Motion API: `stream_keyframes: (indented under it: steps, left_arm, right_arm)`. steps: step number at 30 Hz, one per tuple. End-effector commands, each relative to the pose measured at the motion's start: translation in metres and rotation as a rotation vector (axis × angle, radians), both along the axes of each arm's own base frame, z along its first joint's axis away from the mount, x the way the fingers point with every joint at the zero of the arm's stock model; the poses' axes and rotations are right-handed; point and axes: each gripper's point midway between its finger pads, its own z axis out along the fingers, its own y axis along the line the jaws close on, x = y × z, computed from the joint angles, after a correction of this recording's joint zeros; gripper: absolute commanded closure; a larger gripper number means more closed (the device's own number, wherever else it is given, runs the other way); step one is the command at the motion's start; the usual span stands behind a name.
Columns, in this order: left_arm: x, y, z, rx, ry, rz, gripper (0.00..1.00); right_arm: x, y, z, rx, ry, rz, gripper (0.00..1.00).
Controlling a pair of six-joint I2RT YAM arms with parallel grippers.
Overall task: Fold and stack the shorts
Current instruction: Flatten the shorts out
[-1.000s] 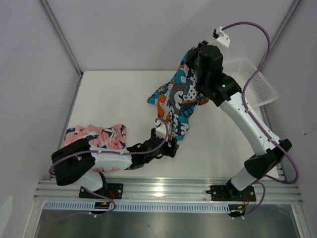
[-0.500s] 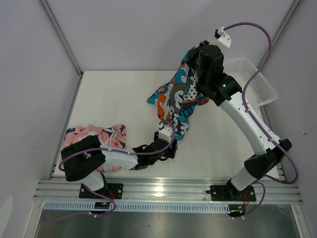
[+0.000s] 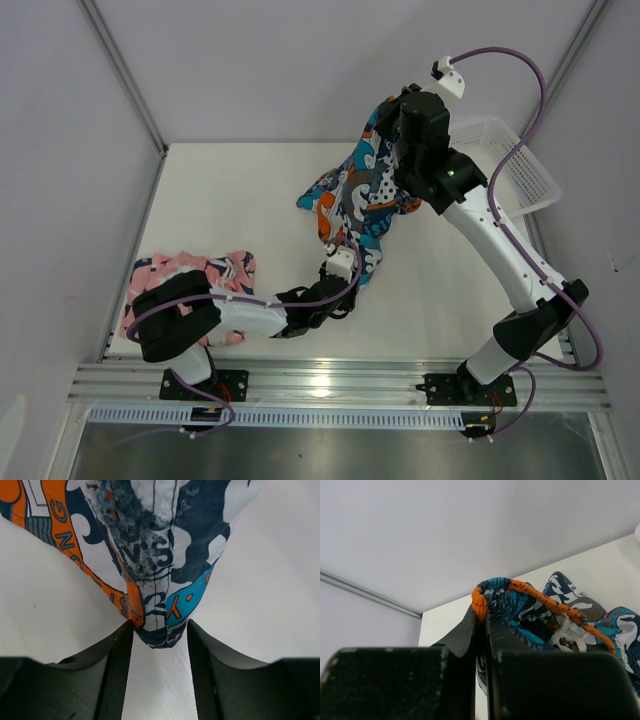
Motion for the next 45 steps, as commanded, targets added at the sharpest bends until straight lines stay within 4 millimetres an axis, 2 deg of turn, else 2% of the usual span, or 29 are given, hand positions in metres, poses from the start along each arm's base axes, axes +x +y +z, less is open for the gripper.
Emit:
stream_keyframes:
  steps: [1, 6, 9, 10, 13, 15, 16, 17, 18, 19, 20, 21, 22, 24, 25, 26, 27, 29, 31, 32, 34, 36, 37, 39, 40, 42, 43, 44, 45]
  left_arm:
    - [0.004, -0.013, 0.006, -0.029, -0.010, -0.007, 0.52]
    - [0.002, -0.013, -0.006, -0.014, 0.009, -0.005, 0.56]
    - [0.004, -0.012, -0.012, 0.001, 0.012, 0.009, 0.72]
    - [0.005, -0.009, -0.015, 0.022, 0.013, 0.017, 0.83]
    - [0.015, -0.002, -0.008, 0.050, -0.001, 0.049, 0.99]
    - [0.014, 0.000, 0.006, 0.025, -0.011, 0.022, 1.00]
    - [0.017, 0.004, 0.013, 0.025, -0.021, 0.012, 1.00]
    - [0.017, 0.007, 0.032, -0.007, -0.041, 0.001, 1.00]
    - [0.017, 0.009, 0.042, -0.012, -0.055, -0.015, 1.00]
    - [0.015, 0.012, 0.050, -0.002, -0.038, -0.052, 1.00]
    - [0.013, 0.014, 0.061, 0.013, -0.039, -0.098, 1.00]
    - [0.012, 0.020, 0.089, -0.010, -0.057, -0.114, 1.00]
    - [0.015, 0.027, 0.114, 0.014, -0.055, -0.107, 1.00]
    - [0.016, 0.049, 0.142, 0.069, -0.090, -0.069, 1.00]
    - [0.014, 0.062, 0.189, 0.035, -0.132, -0.045, 1.00]
    - [0.016, 0.075, 0.204, 0.040, -0.156, -0.004, 1.00]
    - [0.015, 0.083, 0.230, 0.011, -0.183, 0.017, 1.00]
    - [0.010, 0.116, 0.269, -0.031, -0.224, 0.082, 1.00]
    - [0.006, 0.148, 0.303, -0.077, -0.259, 0.146, 1.00]
    - [0.003, 0.160, 0.334, -0.130, -0.302, 0.167, 1.00]
    - [0.001, 0.181, 0.351, -0.139, -0.333, 0.209, 1.00]
    - [-0.008, 0.202, 0.392, -0.185, -0.407, 0.237, 1.00]
    - [-0.012, 0.206, 0.399, -0.185, -0.420, 0.238, 1.00]
    - [-0.024, 0.224, 0.436, -0.244, -0.475, 0.247, 1.00]
    - [-0.032, 0.231, 0.450, -0.270, -0.489, 0.243, 1.00]
    - [-0.045, 0.240, 0.466, -0.323, -0.513, 0.219, 1.00]
    - [-0.057, 0.246, 0.481, -0.375, -0.534, 0.196, 1.00]
    - [-0.062, 0.249, 0.485, -0.391, -0.541, 0.184, 1.00]
    - [-0.070, 0.255, 0.490, -0.416, -0.551, 0.174, 1.00]
  right_arm:
    - [-0.003, -0.007, 0.017, 0.046, -0.042, -0.011, 1.00]
    - [-0.003, -0.011, 0.019, 0.056, -0.044, -0.018, 1.00]
    - [-0.003, -0.014, 0.019, 0.058, -0.043, -0.021, 1.00]
    - [-0.003, -0.017, 0.019, 0.058, -0.041, -0.023, 1.00]
    - [-0.004, -0.028, 0.021, 0.063, -0.042, -0.036, 1.00]
    - [-0.005, -0.037, 0.019, 0.057, -0.039, -0.050, 1.00]
    - [-0.005, -0.050, 0.021, 0.054, -0.039, -0.074, 1.00]
    - [-0.004, -0.056, 0.019, 0.044, -0.032, -0.088, 1.00]
    - [-0.003, -0.064, 0.020, 0.039, -0.030, -0.105, 1.00]
    - [-0.002, -0.072, 0.012, 0.022, 0.005, -0.130, 1.00]
    - [0.001, -0.087, 0.011, 0.035, 0.016, -0.179, 1.00]
    - [0.001, -0.100, 0.015, 0.043, 0.014, -0.226, 1.00]
    - [0.002, -0.109, 0.008, 0.045, 0.043, -0.252, 1.00]
    - [0.004, -0.138, 0.007, 0.133, 0.062, -0.323, 1.00]
    - [0.001, -0.145, 0.003, 0.154, 0.091, -0.333, 1.00]
    - [-0.004, -0.152, 0.006, 0.188, 0.091, -0.345, 1.00]
    - [-0.004, -0.167, 0.007, 0.253, 0.092, -0.379, 1.00]
    - [-0.010, -0.168, 0.004, 0.309, 0.126, -0.335, 1.00]
    - [-0.023, -0.169, 0.015, 0.370, 0.123, -0.288, 1.00]
    - [-0.028, -0.168, 0.020, 0.379, 0.115, -0.273, 1.00]
    - [-0.051, -0.168, 0.038, 0.403, 0.080, -0.243, 1.00]
    - [-0.068, -0.166, 0.051, 0.421, 0.053, -0.204, 1.00]
    - [-0.088, -0.168, 0.065, 0.438, 0.015, -0.186, 1.00]
    - [-0.109, -0.168, 0.077, 0.456, -0.017, -0.164, 1.00]
    - [-0.131, -0.172, 0.089, 0.470, -0.057, -0.151, 1.00]
    - [-0.154, -0.173, 0.098, 0.496, -0.088, -0.127, 1.00]
    - [-0.163, -0.173, 0.097, 0.505, -0.095, -0.116, 1.00]
    - [-0.186, -0.175, 0.107, 0.529, -0.140, -0.096, 1.00]
    - [-0.197, -0.175, 0.109, 0.543, -0.152, -0.080, 1.00]
